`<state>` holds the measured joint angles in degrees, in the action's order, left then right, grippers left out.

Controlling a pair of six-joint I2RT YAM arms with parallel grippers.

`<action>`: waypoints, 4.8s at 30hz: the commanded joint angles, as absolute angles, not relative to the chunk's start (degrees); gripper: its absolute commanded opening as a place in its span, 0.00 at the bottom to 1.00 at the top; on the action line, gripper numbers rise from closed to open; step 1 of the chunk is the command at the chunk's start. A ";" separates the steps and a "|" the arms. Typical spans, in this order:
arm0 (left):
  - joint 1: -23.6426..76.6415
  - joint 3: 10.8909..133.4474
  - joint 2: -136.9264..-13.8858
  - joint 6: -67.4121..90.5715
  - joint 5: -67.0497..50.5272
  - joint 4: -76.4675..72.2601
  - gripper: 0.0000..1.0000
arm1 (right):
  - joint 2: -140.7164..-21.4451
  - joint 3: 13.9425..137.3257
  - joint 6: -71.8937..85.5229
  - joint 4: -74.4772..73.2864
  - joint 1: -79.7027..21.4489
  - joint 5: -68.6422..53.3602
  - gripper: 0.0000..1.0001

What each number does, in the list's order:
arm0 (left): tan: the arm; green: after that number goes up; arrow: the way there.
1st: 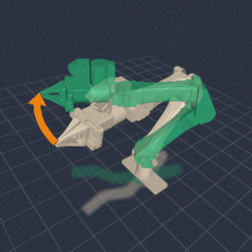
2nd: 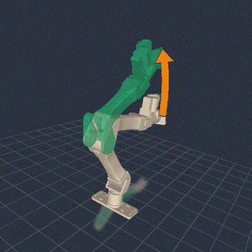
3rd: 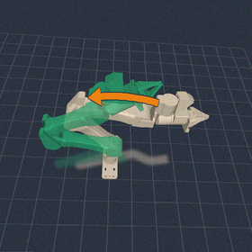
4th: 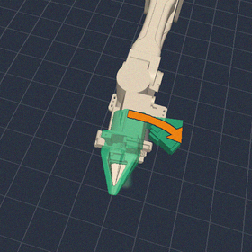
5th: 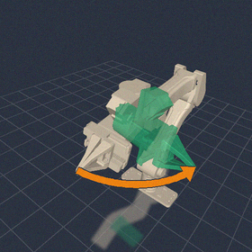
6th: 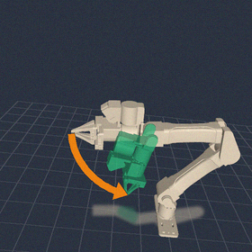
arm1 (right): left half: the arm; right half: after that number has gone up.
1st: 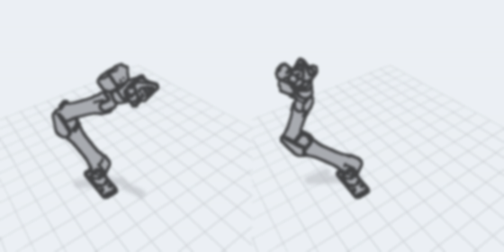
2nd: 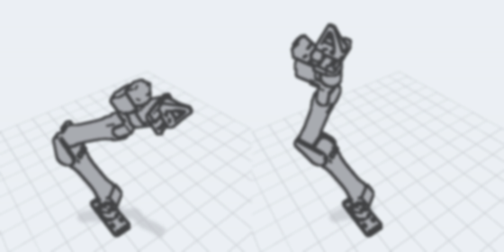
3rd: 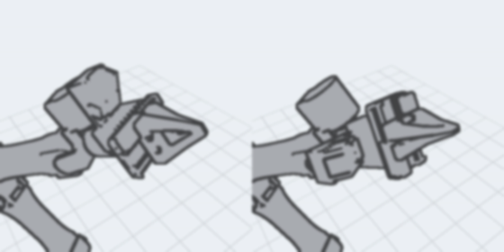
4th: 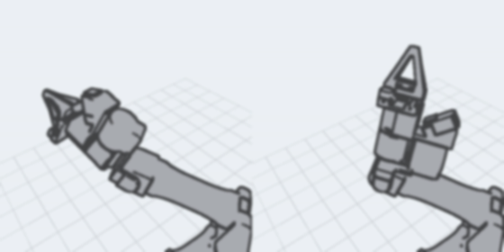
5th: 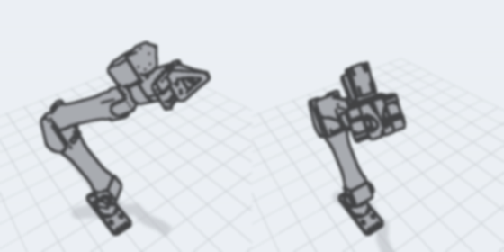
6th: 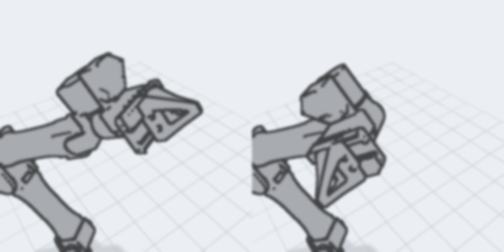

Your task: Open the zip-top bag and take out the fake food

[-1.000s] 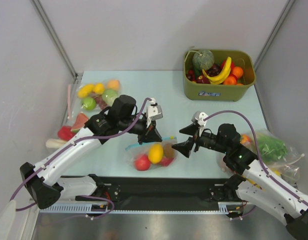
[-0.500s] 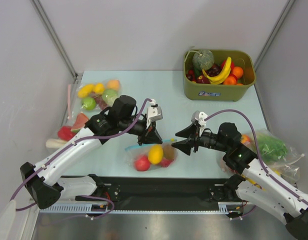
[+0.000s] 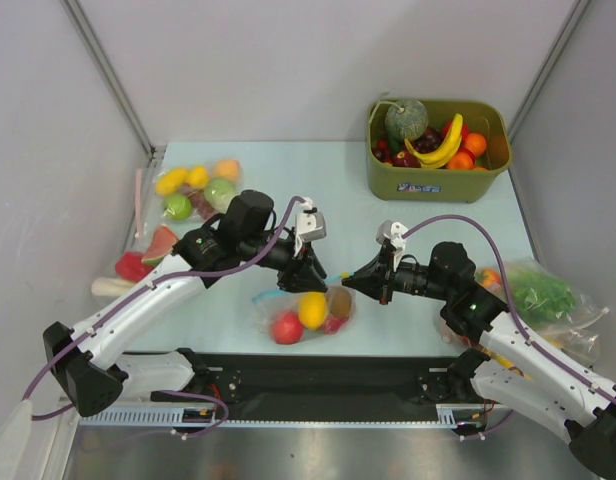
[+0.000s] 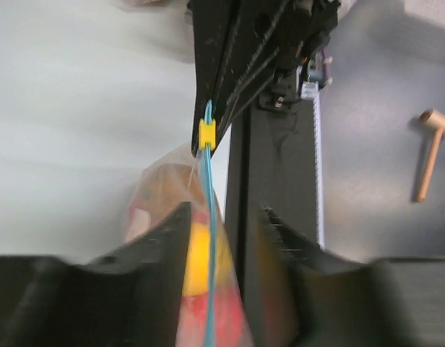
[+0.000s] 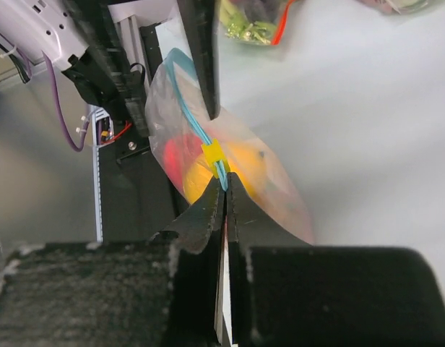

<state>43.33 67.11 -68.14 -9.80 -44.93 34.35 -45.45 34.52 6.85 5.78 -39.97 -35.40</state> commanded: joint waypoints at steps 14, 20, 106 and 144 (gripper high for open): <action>43.42 67.32 -67.76 -3.78 -32.44 19.86 0.84 | -45.09 35.77 7.65 9.14 -40.17 -37.26 0.00; 44.73 67.85 -68.73 -3.34 -32.08 19.95 0.82 | -44.74 35.77 7.73 8.97 -40.17 -37.18 0.00; 48.96 65.92 -65.74 -6.59 -28.30 26.28 0.00 | -53.43 38.05 10.90 15.73 -15.30 -13.71 0.00; 54.40 63.46 -68.82 5.45 -8.35 18.19 0.00 | -45.34 44.82 32.61 -13.97 -26.61 3.77 0.73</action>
<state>53.17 64.23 -68.86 3.57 -11.40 20.71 -43.27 43.20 29.30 -10.55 -23.55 -1.63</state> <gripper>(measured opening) 0.036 0.733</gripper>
